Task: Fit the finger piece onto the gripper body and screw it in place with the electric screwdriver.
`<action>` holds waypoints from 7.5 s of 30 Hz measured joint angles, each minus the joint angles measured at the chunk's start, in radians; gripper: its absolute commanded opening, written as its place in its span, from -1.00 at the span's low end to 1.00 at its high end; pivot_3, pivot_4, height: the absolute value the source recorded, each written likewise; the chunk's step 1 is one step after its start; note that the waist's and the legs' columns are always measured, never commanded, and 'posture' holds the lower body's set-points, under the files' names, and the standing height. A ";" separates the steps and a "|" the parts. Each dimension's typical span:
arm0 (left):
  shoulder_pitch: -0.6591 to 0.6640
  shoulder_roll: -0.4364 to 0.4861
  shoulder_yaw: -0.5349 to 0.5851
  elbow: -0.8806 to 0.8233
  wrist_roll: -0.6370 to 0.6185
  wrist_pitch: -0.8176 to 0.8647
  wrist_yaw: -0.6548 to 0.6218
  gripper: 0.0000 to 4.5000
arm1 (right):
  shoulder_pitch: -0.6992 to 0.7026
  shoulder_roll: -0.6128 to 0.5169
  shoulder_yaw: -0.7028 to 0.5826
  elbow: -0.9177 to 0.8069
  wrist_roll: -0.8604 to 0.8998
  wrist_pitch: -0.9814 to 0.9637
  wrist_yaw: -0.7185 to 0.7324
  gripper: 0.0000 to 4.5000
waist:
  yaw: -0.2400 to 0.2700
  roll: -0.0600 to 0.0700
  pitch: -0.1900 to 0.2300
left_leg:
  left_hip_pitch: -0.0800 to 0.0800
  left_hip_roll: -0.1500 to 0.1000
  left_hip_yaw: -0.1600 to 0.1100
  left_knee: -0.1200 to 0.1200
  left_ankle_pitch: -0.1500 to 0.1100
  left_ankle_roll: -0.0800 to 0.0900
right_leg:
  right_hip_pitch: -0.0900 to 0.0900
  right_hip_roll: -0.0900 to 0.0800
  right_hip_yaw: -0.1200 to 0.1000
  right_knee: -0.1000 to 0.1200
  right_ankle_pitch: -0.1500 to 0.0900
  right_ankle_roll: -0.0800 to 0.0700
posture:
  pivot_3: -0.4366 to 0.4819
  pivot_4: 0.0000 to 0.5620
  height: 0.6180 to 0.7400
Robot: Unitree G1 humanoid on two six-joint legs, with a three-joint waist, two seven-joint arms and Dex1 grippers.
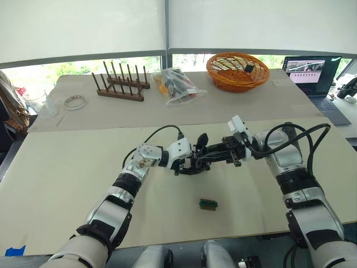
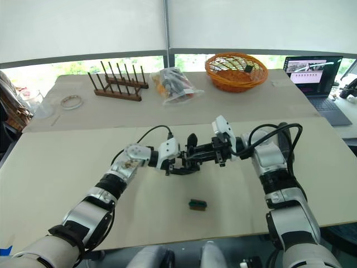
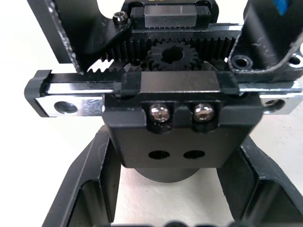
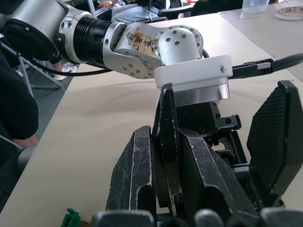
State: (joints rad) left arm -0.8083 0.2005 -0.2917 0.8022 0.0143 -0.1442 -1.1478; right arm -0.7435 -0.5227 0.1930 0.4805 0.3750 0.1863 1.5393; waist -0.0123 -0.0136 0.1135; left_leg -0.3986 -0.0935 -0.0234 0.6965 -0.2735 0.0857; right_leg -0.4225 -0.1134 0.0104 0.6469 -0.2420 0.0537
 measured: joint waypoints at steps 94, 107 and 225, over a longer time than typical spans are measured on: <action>0.094 0.572 0.185 -1.186 -0.645 0.757 -0.154 1.00 | -0.182 -0.462 0.180 0.296 -0.669 -0.125 0.008 0.99 | 0.005 0.022 0.017 | -0.017 0.000 0.006 0.002 0.003 -0.003 | -0.016 0.006 0.002 0.001 -0.001 -0.001 | -0.05 -0.47 1.00; 0.107 0.575 0.182 -1.205 -0.645 0.759 -0.135 1.00 | -0.296 -0.435 0.462 0.327 -0.654 0.062 0.029 0.99 | 0.000 0.022 0.017 | -0.017 0.000 0.006 0.002 0.003 -0.003 | -0.016 0.006 0.002 0.000 -0.001 -0.001 | -0.05 -0.47 1.00; 0.390 0.310 -0.089 -0.824 -0.217 0.169 -0.201 1.00 | 0.860 -0.087 -0.399 -1.159 0.356 0.191 -0.669 -0.15 | 0.027 0.020 0.019 | -0.003 -0.002 0.004 0.000 0.001 0.001 | -0.001 0.005 0.002 -0.004 -0.001 -0.001 | -0.05 -0.47 1.00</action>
State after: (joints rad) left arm -0.4182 0.5103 -0.3804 -0.0214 -0.2024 0.0244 -1.3487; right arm 0.1161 -0.6098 -0.2057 -0.6784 0.7313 0.3771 0.8701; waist 0.0149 0.0067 0.1324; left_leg -0.4016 -0.0952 -0.0197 0.6962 -0.2727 0.0870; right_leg -0.4232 -0.1080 0.0122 0.6428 -0.2426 0.0529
